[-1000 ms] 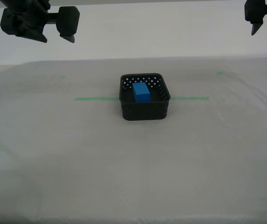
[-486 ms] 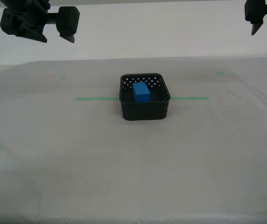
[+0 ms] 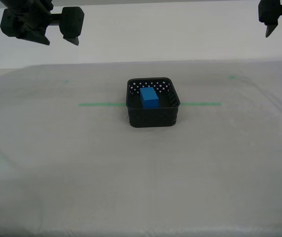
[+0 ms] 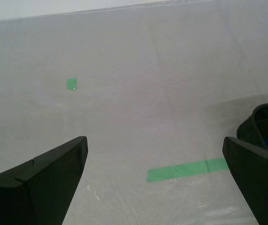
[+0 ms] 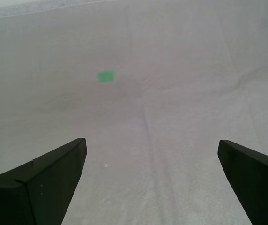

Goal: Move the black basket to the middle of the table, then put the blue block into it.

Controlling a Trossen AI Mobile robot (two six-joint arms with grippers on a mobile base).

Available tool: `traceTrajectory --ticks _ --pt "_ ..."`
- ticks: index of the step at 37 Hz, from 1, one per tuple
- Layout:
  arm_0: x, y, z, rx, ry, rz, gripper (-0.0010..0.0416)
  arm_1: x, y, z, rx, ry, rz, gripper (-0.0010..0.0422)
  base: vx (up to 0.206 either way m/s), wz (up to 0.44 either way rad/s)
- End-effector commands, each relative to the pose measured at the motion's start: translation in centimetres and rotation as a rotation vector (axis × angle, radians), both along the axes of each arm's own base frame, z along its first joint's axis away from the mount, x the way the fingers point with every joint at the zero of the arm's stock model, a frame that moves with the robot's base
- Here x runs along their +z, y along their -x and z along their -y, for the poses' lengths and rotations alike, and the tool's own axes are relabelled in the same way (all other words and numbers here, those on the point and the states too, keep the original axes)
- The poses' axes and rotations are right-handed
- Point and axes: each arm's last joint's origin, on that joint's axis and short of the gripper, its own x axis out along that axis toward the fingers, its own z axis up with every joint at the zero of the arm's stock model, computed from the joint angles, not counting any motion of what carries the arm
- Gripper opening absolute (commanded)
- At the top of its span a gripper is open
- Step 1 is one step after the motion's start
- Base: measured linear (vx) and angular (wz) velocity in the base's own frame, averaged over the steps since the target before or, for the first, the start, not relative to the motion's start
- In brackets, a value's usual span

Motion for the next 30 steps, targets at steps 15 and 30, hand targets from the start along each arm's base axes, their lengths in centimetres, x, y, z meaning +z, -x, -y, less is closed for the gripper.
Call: traceTrajectory --ticks 15,30 --pt "0.07 -0.02 -0.02 0.0 0.001 0.004 0.0394 0.06 -0.01 0.01 -0.004 0.0 0.003 0.0396 0.0 0.0" --pt "0.07 -0.02 -0.02 0.0 0.001 0.004 0.0394 0.05 -0.02 0.01 -0.004 0.0 0.003 0.0396 0.0 0.0"
